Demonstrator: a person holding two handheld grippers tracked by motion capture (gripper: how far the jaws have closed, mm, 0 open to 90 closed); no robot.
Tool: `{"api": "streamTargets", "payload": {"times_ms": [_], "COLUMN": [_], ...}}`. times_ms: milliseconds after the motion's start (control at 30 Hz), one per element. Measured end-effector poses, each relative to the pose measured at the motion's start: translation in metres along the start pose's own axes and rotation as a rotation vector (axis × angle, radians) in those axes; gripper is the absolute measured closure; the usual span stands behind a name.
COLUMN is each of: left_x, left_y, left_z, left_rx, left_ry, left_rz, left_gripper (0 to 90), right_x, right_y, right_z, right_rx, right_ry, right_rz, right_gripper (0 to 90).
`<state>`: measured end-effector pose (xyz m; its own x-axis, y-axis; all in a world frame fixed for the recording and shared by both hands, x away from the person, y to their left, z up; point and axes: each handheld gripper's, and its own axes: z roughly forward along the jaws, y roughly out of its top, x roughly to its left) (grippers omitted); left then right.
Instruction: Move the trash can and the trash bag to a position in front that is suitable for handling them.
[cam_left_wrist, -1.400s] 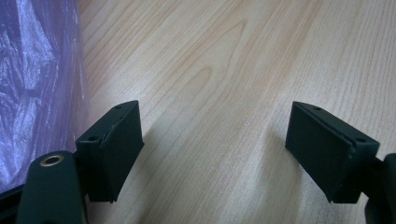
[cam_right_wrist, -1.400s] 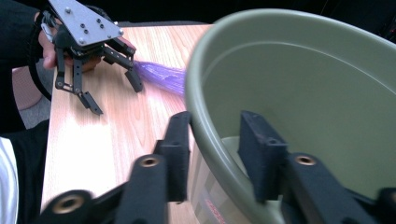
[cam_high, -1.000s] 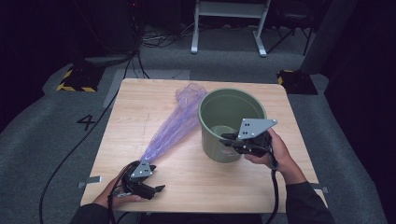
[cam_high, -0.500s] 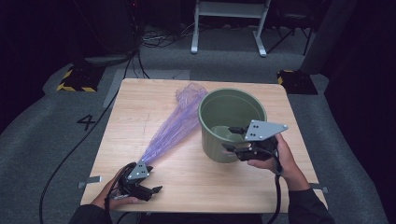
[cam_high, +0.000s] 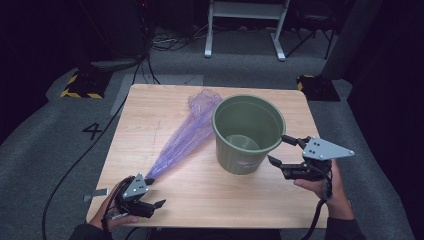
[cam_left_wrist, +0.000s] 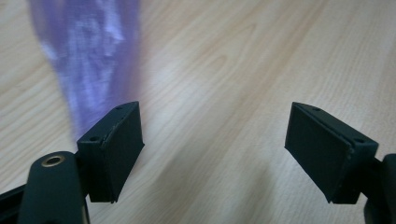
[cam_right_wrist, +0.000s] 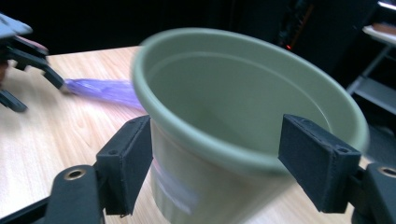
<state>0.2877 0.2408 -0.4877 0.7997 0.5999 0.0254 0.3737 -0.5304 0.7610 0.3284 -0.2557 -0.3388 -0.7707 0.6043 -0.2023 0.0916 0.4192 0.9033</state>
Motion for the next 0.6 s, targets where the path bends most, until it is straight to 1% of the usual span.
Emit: {"api": "streamTargets", "payload": {"times_ms": [33,67,100,133,200,267,300,333,400,433,467,533,600], "left_x": [0.001,0.005,0.007,0.01,0.016,0.021,0.024,0.027,0.032,0.035,0.037,0.044,0.048], "left_y": [-0.001,-0.001,-0.002,-0.001,-0.002,-0.001,-0.001,-0.001,0.0,0.0,0.001,0.004,0.007], "left_z": [-0.001,-0.003,-0.004,-0.004,-0.006,-0.008,-0.009,-0.009,-0.009,-0.008,-0.007,-0.006,-0.005], "left_rx": [-0.004,-0.004,-0.003,0.004,-0.005,-0.014,-0.02,-0.023,-0.026,-0.019,-0.019,-0.02,-0.026], "left_ry": [0.009,0.028,0.041,0.061,0.071,0.088,0.095,0.101,0.103,0.114,0.116,0.11,0.104], "left_rz": [-0.008,-0.018,-0.027,-0.033,-0.053,-0.064,-0.071,-0.076,-0.086,-0.077,-0.083,-0.084,-0.086], "left_gripper": [18.8,18.7,18.5,18.2,18.3,18.2,18.3,18.3,18.2,18.3,18.3,18.0,17.9], "right_x": [-0.003,-0.005,-0.009,-0.01,-0.016,-0.021,-0.023,-0.026,-0.03,-0.032,-0.033,-0.036,-0.038], "right_y": [-0.006,-0.011,-0.019,-0.024,-0.038,-0.052,-0.059,-0.068,-0.08,-0.086,-0.093,-0.106,-0.115], "right_z": [-0.001,-0.002,-0.003,-0.003,-0.001,0.002,0.004,0.006,0.01,0.013,0.015,0.019,0.023], "right_rx": [0.002,0.009,0.024,0.03,0.051,0.088,0.105,0.13,0.167,0.18,0.187,0.222,0.245], "right_ry": [-0.004,-0.012,-0.031,-0.036,-0.05,-0.081,-0.089,-0.09,-0.103,-0.101,-0.096,-0.104,-0.095], "right_rz": [0.018,0.029,0.036,0.047,0.077,0.089,0.096,0.114,0.13,0.142,0.155,0.166,0.18], "right_gripper": [26.4,26.4,26.4,26.4,26.4,26.4,26.4,26.7,26.9,27.2,27.1,27.1,27.1]}}
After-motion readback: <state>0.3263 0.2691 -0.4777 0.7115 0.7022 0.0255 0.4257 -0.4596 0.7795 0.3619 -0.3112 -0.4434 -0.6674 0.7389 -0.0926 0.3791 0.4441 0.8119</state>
